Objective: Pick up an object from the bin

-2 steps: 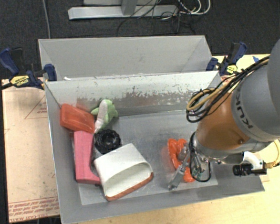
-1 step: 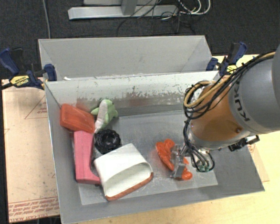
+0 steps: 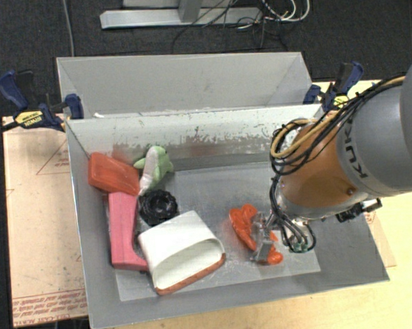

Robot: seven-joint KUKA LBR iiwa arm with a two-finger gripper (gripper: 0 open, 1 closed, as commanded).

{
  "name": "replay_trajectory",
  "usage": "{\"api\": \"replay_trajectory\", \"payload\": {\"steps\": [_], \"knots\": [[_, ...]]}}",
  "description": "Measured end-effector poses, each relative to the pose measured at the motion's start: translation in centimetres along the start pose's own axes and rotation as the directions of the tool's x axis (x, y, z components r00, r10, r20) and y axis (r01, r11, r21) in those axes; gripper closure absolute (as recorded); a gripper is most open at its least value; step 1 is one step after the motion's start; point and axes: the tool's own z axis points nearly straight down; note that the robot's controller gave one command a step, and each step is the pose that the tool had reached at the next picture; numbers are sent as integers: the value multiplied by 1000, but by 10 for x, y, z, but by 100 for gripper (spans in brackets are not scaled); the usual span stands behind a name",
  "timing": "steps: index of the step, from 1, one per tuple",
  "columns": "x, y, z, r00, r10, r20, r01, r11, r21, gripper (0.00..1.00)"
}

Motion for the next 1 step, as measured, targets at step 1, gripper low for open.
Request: {"api": "replay_trajectory", "payload": {"steps": [1], "knots": [[3,0,-11,1000,1,-9,-1,1000,0,100]]}}
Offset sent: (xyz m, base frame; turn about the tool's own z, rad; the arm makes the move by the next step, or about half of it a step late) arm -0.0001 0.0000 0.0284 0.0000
